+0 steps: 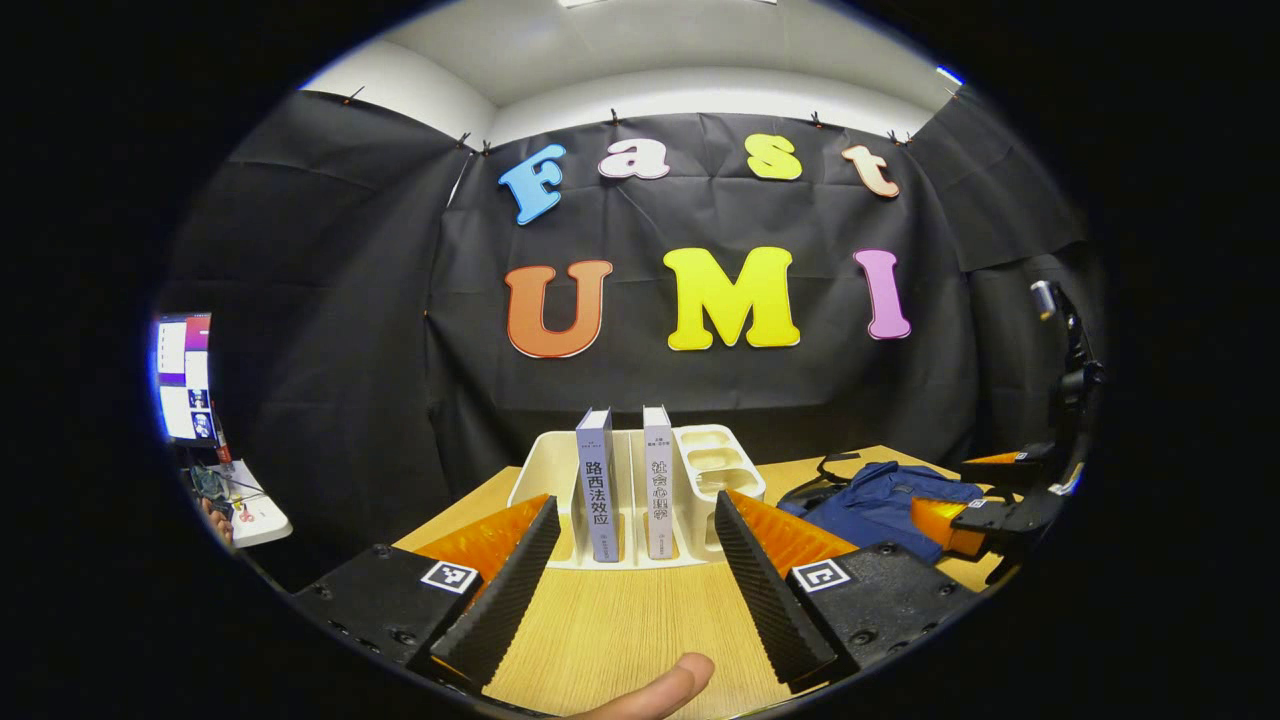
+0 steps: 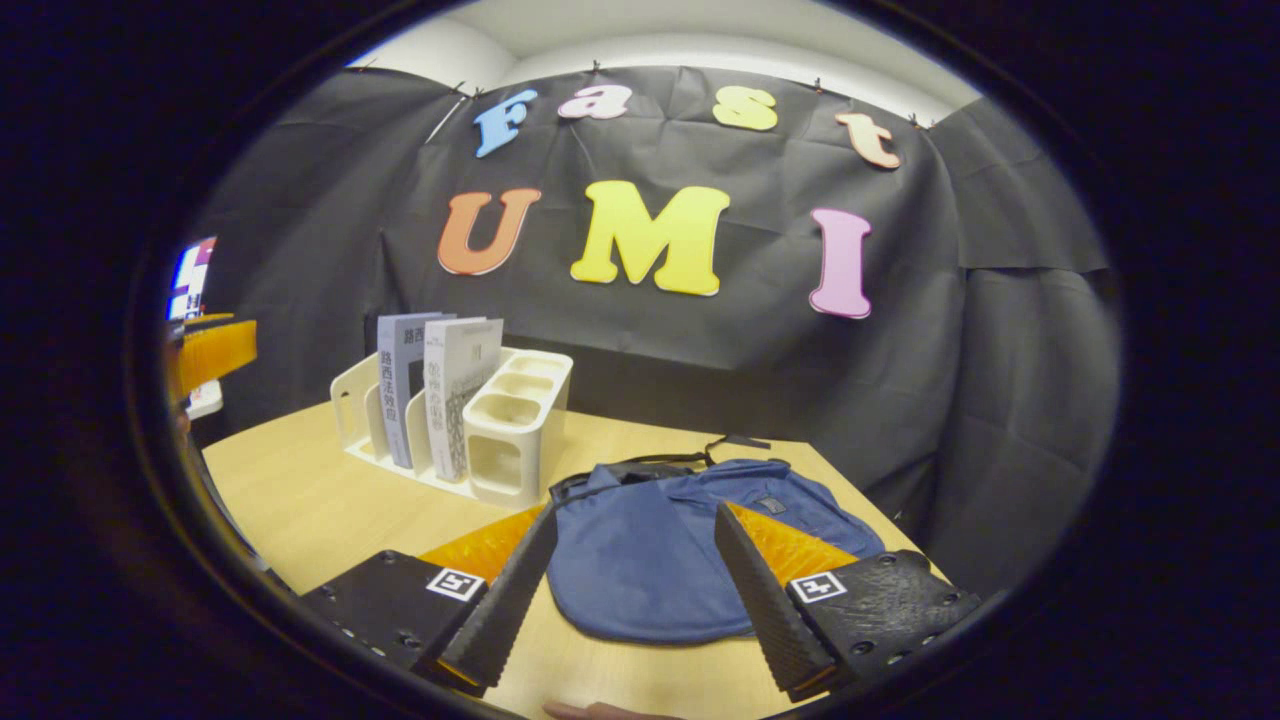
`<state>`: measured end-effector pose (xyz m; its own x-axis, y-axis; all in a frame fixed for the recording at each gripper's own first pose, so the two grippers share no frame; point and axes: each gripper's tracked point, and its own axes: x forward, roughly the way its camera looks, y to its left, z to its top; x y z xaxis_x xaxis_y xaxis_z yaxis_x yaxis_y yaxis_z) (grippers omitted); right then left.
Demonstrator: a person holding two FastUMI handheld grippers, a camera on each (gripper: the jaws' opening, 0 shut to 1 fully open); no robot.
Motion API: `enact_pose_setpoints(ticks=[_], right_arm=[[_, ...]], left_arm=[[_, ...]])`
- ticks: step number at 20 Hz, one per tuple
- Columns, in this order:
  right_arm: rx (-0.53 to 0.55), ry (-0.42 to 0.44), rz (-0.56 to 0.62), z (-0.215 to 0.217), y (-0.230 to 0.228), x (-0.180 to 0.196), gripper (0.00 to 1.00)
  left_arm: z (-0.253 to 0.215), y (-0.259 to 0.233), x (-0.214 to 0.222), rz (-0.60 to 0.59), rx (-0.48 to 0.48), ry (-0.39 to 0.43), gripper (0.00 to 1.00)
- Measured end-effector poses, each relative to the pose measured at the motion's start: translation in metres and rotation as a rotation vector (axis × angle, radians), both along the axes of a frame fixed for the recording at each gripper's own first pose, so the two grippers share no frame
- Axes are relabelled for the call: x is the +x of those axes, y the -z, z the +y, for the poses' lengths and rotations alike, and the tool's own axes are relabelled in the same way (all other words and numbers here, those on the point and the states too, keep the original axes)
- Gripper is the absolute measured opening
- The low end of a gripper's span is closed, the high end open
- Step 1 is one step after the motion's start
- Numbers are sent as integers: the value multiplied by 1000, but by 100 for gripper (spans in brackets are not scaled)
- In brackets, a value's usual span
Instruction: Open the schoolbag, grab two books from the bookshelf and put them into the schoolbag.
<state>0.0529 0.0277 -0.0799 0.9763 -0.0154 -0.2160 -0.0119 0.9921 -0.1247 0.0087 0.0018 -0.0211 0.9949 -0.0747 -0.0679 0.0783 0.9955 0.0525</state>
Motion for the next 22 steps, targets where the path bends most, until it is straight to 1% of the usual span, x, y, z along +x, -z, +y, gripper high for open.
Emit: enact_pose_setpoints(ticks=[3,9,10,11,12,13,14,15,16,18,19,20,22], right_arm=[[-63,13,49,6,28,18,95],[-120,20,137,32,72,53,95],[-131,20,148,36,79,58,96],[-143,21,167,40,86,63,98],[-154,24,185,42,93,66,98],[-166,29,199,44,99,70,95],[-185,33,216,46,107,73,92],[-203,30,226,50,112,76,98],[-228,36,236,50,116,78,94],[-287,59,259,46,126,84,94],[-309,67,271,44,129,86,98],[-334,66,275,44,132,89,94],[-379,81,263,40,129,95,94]], left_arm=[[-1,5,4,6,18,5,98],[6,19,12,40,35,-16,98],[7,21,13,42,38,-22,94],[9,22,16,47,39,-31,98],[12,25,17,55,38,-35,98],[13,27,19,62,37,-38,98],[14,30,19,69,35,-43,98],[15,31,21,75,33,-47,94],[16,32,20,77,30,-48,98],[15,35,21,85,28,-46,98],[15,36,22,88,26,-47,98],[15,37,23,92,24,-46,98],[14,41,26,104,30,-48,98]])
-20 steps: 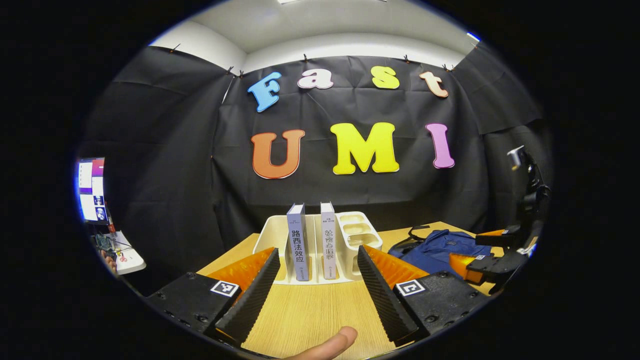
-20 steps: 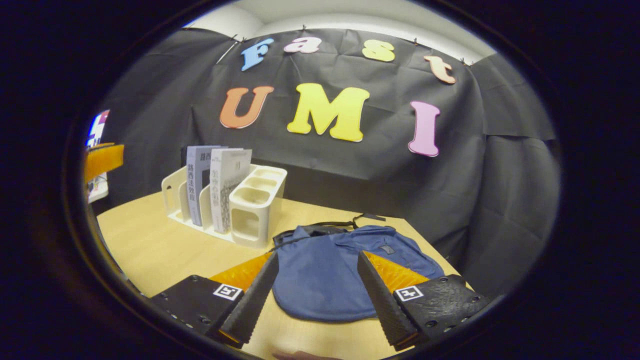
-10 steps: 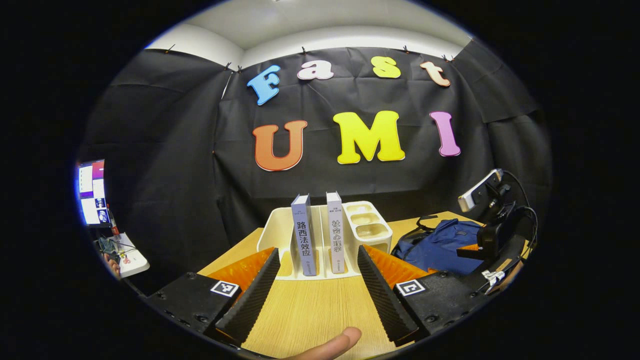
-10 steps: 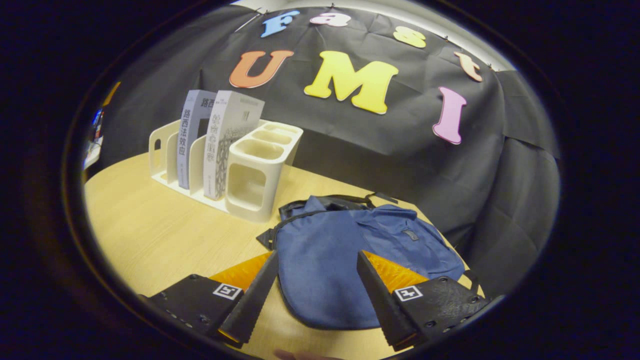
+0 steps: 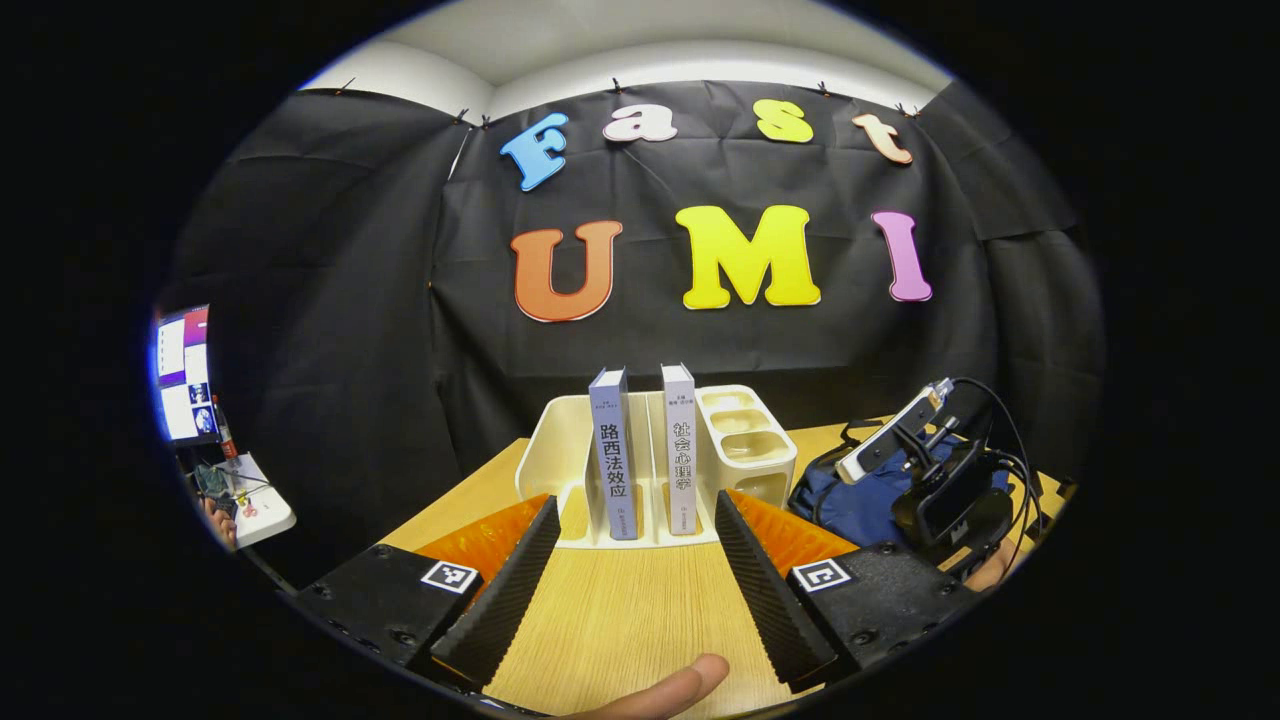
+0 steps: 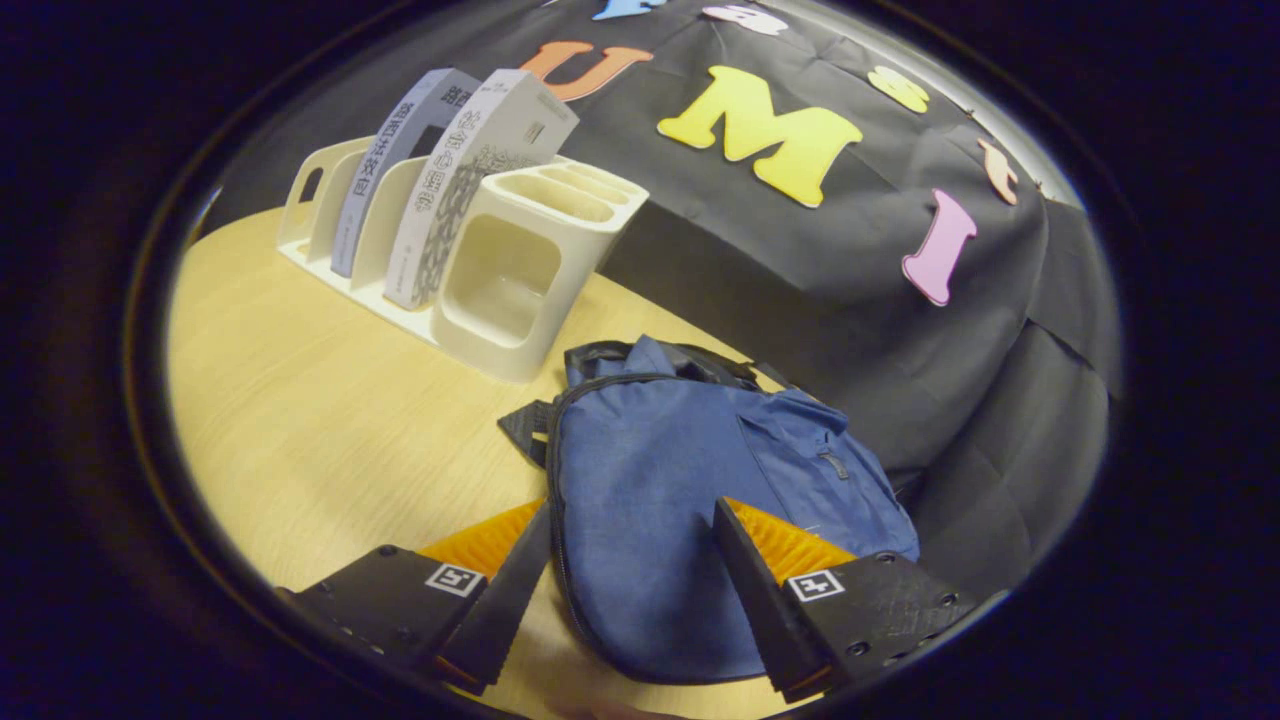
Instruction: Open the schoolbag, grab two books from the bookshelf and put them into the schoolbag.
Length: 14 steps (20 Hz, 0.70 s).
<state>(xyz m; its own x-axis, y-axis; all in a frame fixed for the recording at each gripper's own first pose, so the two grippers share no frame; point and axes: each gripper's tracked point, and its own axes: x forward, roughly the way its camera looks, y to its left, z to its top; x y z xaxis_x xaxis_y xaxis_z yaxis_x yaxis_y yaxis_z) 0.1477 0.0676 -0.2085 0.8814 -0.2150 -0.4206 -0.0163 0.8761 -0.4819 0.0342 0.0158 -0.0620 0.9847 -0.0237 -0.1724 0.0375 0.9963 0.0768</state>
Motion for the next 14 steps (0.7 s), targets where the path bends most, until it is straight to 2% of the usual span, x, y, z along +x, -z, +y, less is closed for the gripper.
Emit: enact_pose_setpoints(ticks=[2,5,6,7,9,11,14], right_arm=[[-29,20,1,-6,-1,2,92],[-4,7,-6,-2,-12,0,91],[-14,14,-18,-6,-20,-2,83],[-20,23,-36,-10,-29,-2,87],[-21,33,-46,-11,-35,1,73],[-6,33,-54,-10,-38,5,69],[11,48,-71,-12,-36,12,39]], left_arm=[[2,4,2,8,8,-8,98],[4,5,2,20,-4,-16,98],[4,6,2,23,-8,-19,98],[5,6,4,25,-9,-23,98],[6,8,4,29,-18,-27,98],[4,8,2,29,-29,-21,98],[3,4,1,15,-13,-13,98]])
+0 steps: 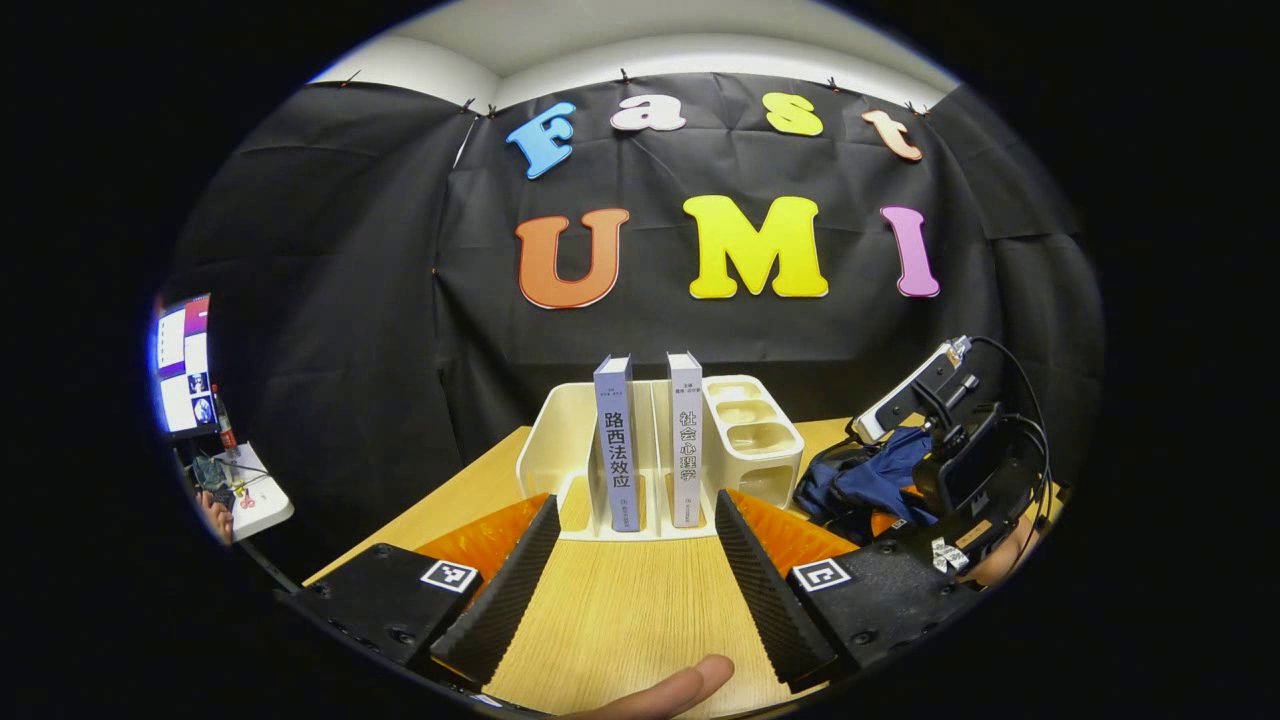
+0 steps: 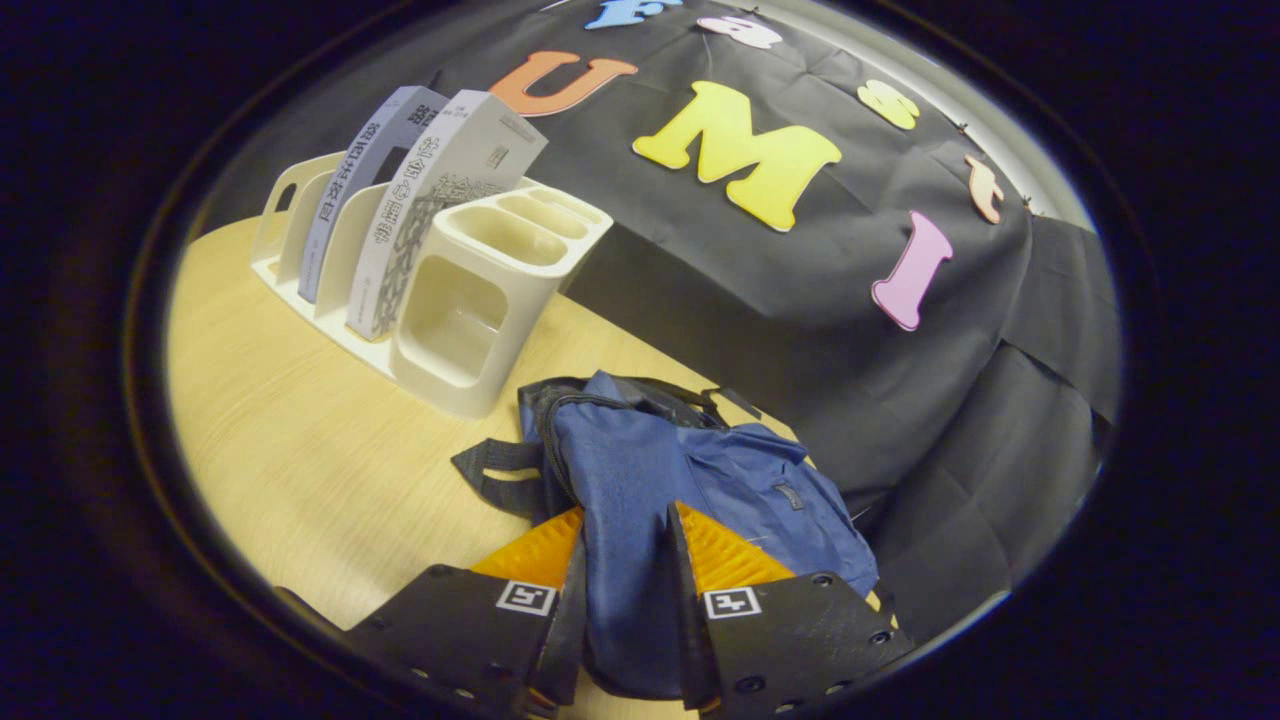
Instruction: Open the schoolbag, grab two books from the bookshelf and put them into the schoolbag.
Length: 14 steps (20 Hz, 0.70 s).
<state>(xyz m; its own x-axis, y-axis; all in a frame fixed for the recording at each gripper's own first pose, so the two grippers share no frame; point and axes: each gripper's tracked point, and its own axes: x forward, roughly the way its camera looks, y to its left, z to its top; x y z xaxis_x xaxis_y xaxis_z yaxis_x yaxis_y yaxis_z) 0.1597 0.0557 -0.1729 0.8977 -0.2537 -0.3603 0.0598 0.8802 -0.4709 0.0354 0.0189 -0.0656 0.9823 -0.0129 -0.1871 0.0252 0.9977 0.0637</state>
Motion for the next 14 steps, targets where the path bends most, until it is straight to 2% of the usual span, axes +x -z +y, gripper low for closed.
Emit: enact_pose_setpoints(ticks=[2,3,4,7,9,14], right_arm=[[69,19,20,-4,5,-1,25],[99,34,26,-8,3,-1,14],[128,33,32,-9,0,-3,10],[200,13,19,-15,-14,-2,10],[243,-3,7,-22,-25,-3,2],[250,12,-37,-55,-60,-2,2]], left_arm=[[1,-1,-1,-6,2,2,98],[1,-2,0,-8,3,3,98],[0,-2,0,-8,4,1,98],[-2,-1,0,-8,4,6,98],[-3,-3,0,-9,-2,12,98],[-16,-7,1,-28,-40,51,98]])
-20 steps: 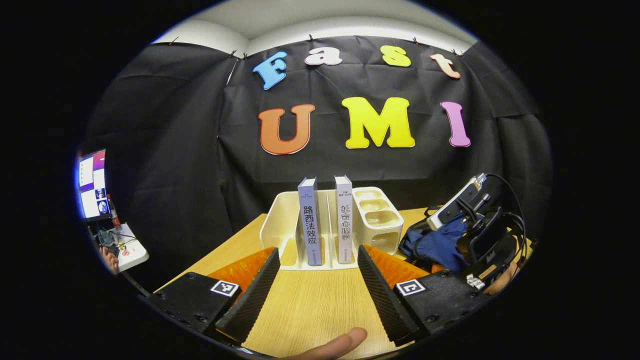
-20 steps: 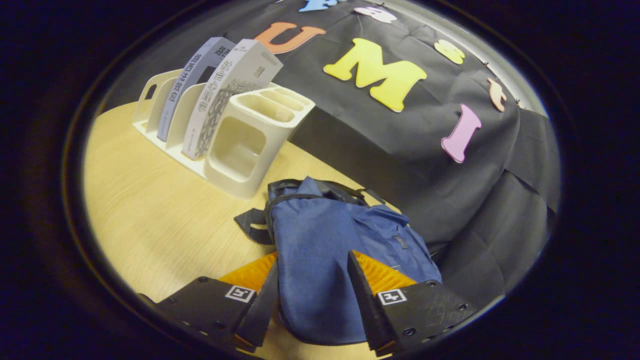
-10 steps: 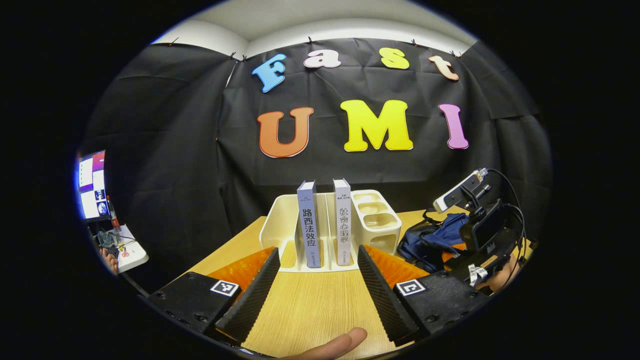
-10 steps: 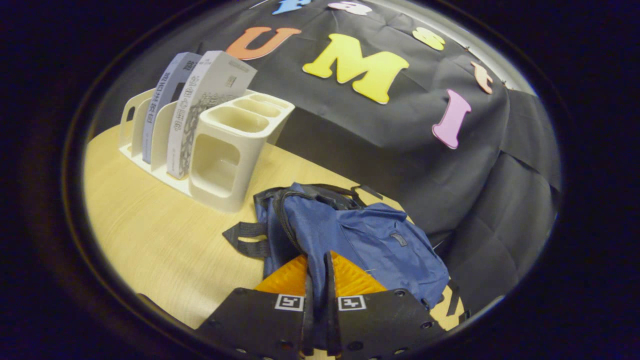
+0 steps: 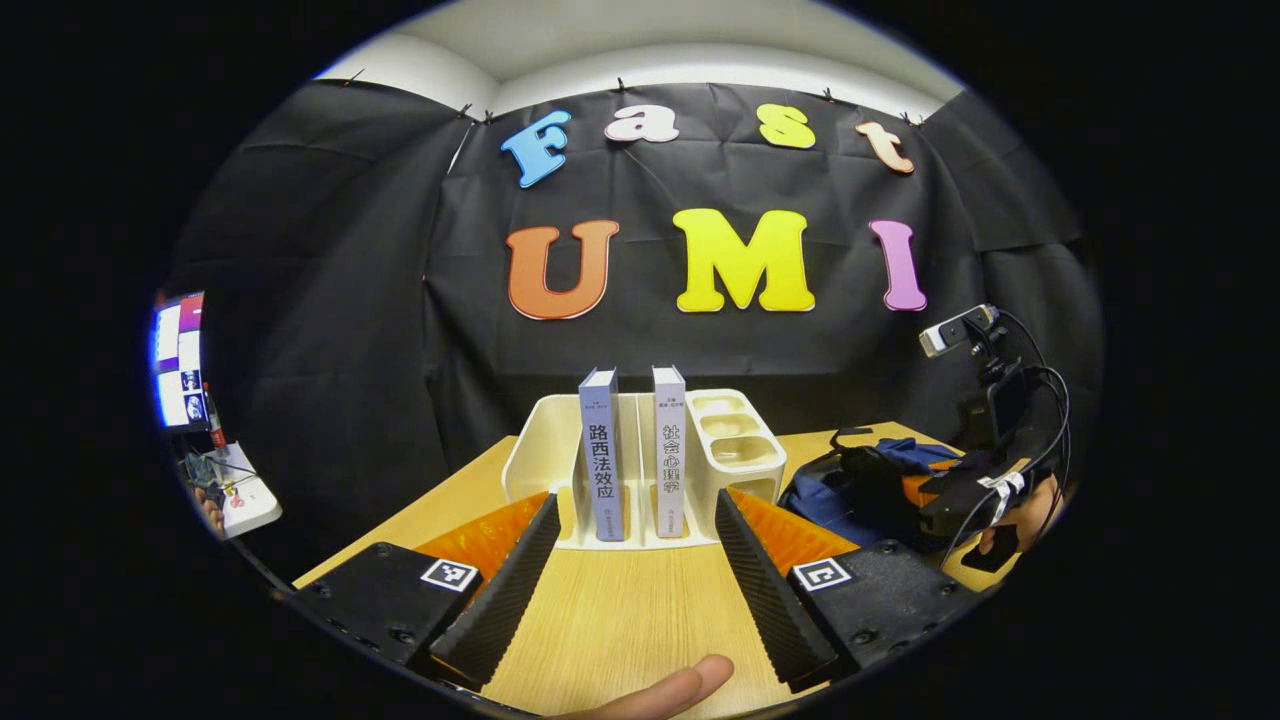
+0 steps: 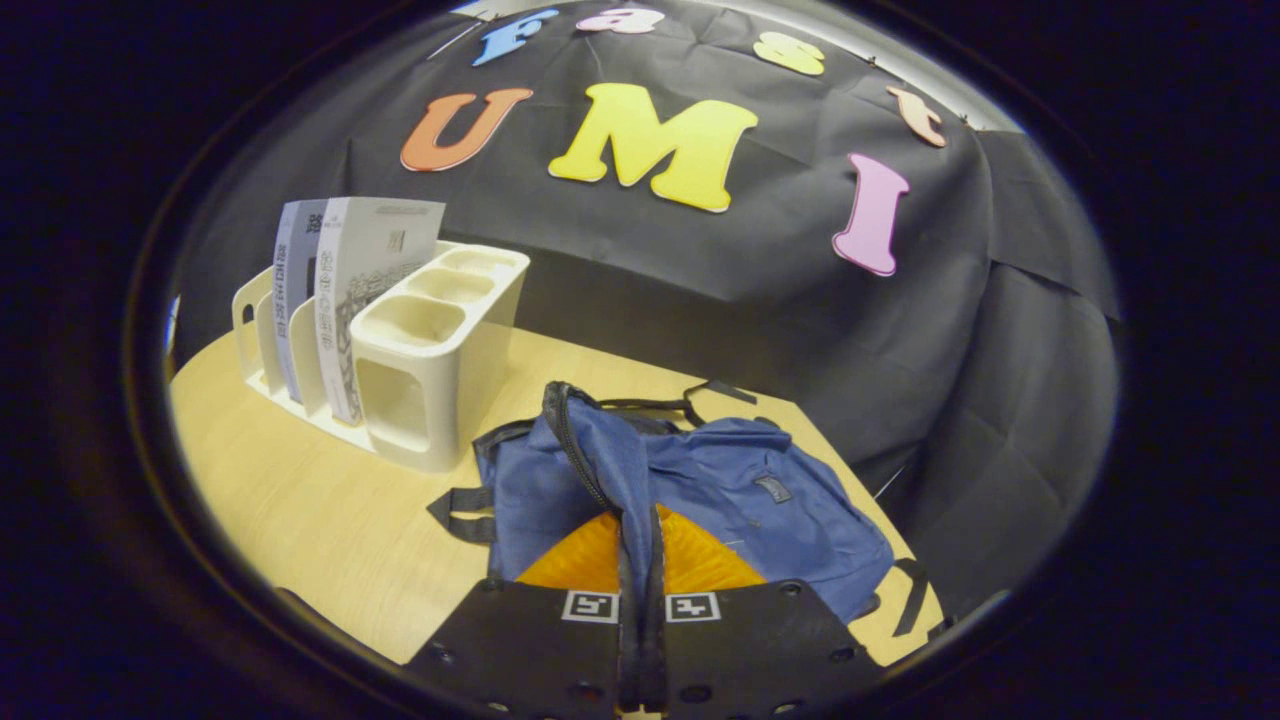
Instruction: Open the schoolbag, grab two books from the bookshelf and put them into the schoolbag.
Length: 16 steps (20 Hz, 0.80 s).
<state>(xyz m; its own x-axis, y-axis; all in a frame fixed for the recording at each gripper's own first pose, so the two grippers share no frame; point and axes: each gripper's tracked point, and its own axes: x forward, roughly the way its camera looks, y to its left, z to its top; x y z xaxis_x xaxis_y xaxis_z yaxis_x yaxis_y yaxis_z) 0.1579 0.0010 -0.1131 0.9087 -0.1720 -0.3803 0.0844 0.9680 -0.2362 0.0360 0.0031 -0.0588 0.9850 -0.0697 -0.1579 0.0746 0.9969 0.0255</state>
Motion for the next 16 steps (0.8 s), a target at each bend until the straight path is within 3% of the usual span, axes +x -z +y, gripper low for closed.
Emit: enact_pose_setpoints(ticks=[8,16], right_arm=[[54,-1,-67,-40,-60,6,2],[54,18,-120,-99,-107,8,2]], left_arm=[[-6,11,6,4,34,-1,99],[-17,33,23,50,-22,12,99]])
